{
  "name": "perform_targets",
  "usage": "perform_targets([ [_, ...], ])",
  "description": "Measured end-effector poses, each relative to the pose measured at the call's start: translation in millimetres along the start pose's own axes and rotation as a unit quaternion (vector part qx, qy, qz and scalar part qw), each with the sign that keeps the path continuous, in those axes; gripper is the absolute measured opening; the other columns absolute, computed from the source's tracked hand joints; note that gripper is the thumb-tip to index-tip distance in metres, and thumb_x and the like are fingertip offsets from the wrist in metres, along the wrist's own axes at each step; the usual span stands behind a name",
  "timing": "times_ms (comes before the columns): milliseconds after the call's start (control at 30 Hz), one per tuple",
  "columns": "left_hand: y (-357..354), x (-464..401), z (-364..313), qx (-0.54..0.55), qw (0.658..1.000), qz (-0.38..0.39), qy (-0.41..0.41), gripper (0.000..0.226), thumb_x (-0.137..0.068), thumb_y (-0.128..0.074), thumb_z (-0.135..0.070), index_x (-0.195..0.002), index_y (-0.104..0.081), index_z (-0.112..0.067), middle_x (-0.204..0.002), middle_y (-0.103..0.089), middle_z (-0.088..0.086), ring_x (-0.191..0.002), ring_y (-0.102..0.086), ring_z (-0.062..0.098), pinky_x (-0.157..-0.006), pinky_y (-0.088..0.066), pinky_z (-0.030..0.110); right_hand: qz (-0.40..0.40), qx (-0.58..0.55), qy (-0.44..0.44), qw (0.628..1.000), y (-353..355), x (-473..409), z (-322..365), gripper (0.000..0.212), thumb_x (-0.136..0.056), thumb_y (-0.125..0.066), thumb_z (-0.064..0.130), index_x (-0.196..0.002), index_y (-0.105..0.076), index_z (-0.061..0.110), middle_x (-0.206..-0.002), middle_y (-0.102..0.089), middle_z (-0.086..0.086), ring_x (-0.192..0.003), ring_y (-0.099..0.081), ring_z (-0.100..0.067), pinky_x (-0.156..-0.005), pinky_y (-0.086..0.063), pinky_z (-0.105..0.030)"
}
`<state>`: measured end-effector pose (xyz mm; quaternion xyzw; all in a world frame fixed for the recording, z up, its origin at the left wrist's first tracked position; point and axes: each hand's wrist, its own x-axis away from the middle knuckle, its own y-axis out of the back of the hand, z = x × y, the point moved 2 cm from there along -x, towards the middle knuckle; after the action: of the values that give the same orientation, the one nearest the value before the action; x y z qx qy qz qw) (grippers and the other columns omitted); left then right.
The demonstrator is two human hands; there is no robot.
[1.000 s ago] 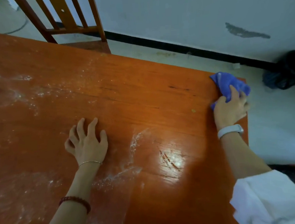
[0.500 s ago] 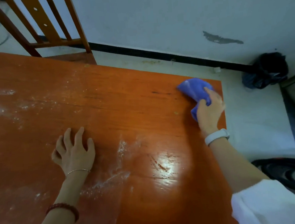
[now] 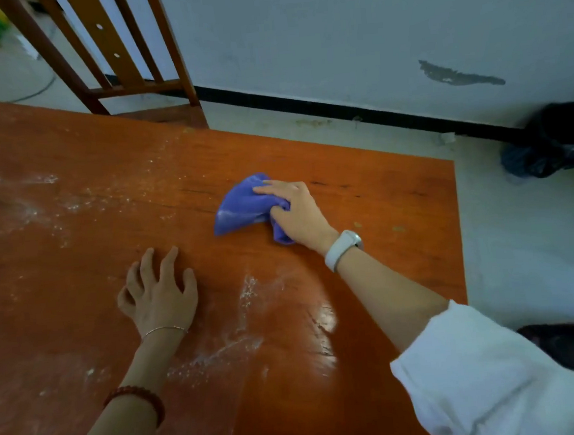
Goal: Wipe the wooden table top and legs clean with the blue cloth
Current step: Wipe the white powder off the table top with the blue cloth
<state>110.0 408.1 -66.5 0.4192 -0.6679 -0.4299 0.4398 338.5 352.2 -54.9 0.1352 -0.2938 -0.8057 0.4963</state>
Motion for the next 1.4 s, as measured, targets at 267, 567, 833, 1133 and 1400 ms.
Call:
perform_targets([
  [267, 1, 0, 5, 0.008, 1.000, 0.012, -0.013, 0.043, -0.093, -0.038, -0.040, -0.135, -0.035, -0.036, -0.152, -0.016, -0.002, -0.139, -0.005, 0.023, -0.109, -0.006, 0.048, -0.246, 0.096, -0.203, 0.943, 70, 3, -51, 0.044, -0.085, -0.046, 0.010, -0.128, -0.052, 0.017, -0.144, -0.039, -0.007, -0.132, -0.028, -0.029, -0.108, -0.024, -0.038],
  [567, 30, 29, 61, -0.001, 0.997, 0.007, -0.071, 0.046, -0.093, -0.045, -0.032, -0.137, -0.036, -0.032, -0.153, -0.019, 0.000, -0.139, -0.011, 0.026, -0.109, -0.012, 0.049, 0.093, 0.135, 0.180, 0.970, -81, 121, 31, 0.052, -0.065, -0.036, 0.018, -0.107, -0.068, 0.019, -0.124, -0.060, -0.009, -0.117, -0.051, -0.033, -0.102, -0.037, -0.041],
  [833, 32, 80, 128, -0.074, 0.991, 0.070, -0.088, 0.055, -0.092, -0.040, -0.043, -0.142, -0.020, -0.037, -0.156, -0.003, 0.000, -0.142, 0.004, 0.024, -0.112, -0.002, 0.049, -0.056, 0.060, 0.092, 0.992, -44, 103, 30, 0.048, -0.068, -0.037, 0.011, -0.106, -0.066, 0.007, -0.118, -0.061, -0.019, -0.113, -0.048, -0.031, -0.106, -0.022, -0.020],
  [1133, 26, 119, 168, -0.085, 0.974, 0.095, -0.188, 0.057, -0.089, -0.028, -0.051, -0.143, -0.015, -0.038, -0.155, 0.000, 0.000, -0.141, 0.006, 0.025, -0.112, 0.002, 0.049, 0.073, 0.156, 0.131, 0.976, -129, 229, 57, 0.053, -0.066, -0.035, 0.016, -0.109, -0.066, 0.018, -0.124, -0.059, -0.008, -0.120, -0.044, -0.028, -0.105, -0.030, -0.034],
  [1400, 21, 149, 199, -0.074, 0.966, 0.103, -0.225, 0.053, -0.091, -0.035, -0.048, -0.142, -0.020, -0.038, -0.155, -0.004, 0.000, -0.141, 0.004, 0.025, -0.113, 0.002, 0.048, 0.063, -0.015, 0.018, 0.998, -111, 328, 96, 0.049, -0.070, -0.041, 0.000, -0.108, -0.065, 0.018, -0.120, -0.054, 0.003, -0.115, -0.044, -0.007, -0.100, -0.022, -0.003],
])
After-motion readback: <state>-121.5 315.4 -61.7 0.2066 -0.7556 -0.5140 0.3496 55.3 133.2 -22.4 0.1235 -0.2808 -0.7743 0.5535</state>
